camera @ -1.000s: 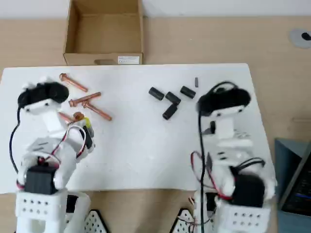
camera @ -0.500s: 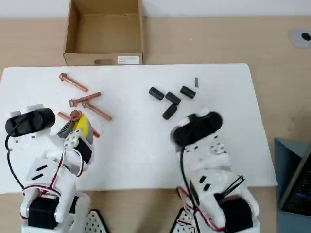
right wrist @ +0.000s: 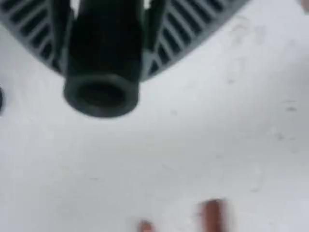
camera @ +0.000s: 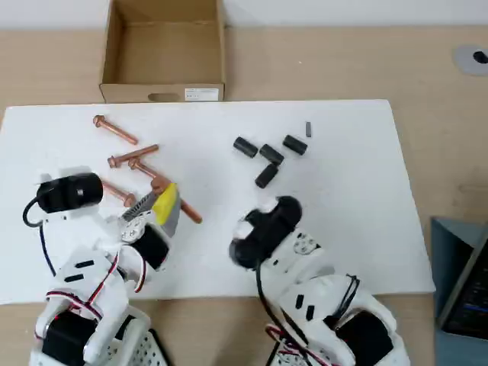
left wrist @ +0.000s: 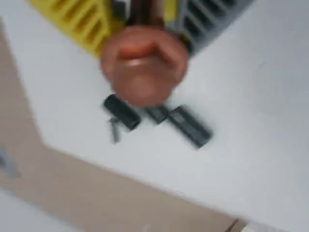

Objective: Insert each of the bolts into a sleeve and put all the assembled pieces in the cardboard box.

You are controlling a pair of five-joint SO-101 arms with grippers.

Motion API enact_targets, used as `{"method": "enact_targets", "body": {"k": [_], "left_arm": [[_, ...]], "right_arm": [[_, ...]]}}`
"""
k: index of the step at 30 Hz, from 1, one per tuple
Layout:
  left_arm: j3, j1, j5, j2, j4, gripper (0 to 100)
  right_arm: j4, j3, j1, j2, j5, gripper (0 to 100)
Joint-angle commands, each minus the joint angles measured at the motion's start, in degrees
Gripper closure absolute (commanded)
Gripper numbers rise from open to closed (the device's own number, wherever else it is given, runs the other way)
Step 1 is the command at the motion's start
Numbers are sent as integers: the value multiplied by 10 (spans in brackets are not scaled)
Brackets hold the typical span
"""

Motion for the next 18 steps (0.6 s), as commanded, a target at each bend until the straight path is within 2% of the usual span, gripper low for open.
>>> {"method": "enact_targets", "body": {"k": [1,4,14,18], "left_arm": [[-40,9,2,-7,-64,998],[-40,18,2,-6,-89,998],[-76,84,0,-5,-86,998],[-77,84,0,-5,-55,999]], "right_arm": [[-15,2,-38,-52,-4,989],[-25,4,-54,-52,-4,989],[-92,42,-73,-52,-1,989],[-92,39,-71,-52,0,989]]}}
